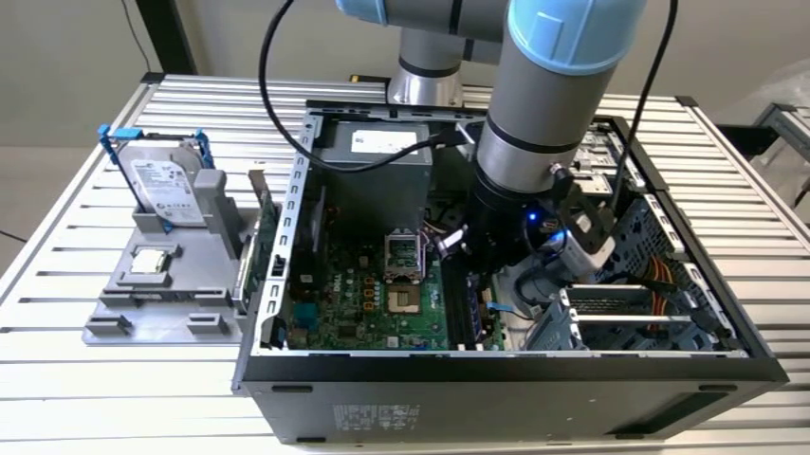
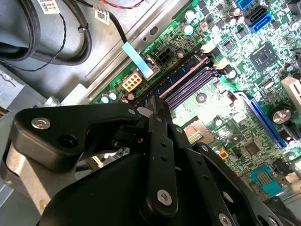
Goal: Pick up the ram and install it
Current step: 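Press down the ram until it locks into place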
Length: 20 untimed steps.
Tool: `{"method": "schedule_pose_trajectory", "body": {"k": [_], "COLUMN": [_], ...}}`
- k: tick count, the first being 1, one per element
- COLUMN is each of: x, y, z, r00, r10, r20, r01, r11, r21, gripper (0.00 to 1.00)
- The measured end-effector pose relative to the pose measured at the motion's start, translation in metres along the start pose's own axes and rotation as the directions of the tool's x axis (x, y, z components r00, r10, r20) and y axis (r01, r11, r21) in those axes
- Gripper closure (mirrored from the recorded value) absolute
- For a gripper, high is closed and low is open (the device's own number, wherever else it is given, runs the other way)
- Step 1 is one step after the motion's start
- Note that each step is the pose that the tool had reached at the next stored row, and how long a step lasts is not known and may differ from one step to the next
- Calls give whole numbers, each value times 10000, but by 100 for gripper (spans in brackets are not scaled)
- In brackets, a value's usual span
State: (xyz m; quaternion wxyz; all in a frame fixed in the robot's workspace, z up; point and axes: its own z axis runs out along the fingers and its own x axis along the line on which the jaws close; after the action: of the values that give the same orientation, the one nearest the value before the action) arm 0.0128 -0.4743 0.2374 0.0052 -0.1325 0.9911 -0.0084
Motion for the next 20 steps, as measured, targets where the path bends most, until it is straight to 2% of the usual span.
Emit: {"method": "schedule_pose_trajectory", "body": {"k": [9, 20], "x": [0, 0], "y": [0, 0], "z": [0, 0], "r00": [9993, 9962], "r10": [-370, -872], "r20": [3, 8], "r01": [370, 872], "r11": [9993, 9962], "r21": [-4, -8], "gripper": [100, 100]}}
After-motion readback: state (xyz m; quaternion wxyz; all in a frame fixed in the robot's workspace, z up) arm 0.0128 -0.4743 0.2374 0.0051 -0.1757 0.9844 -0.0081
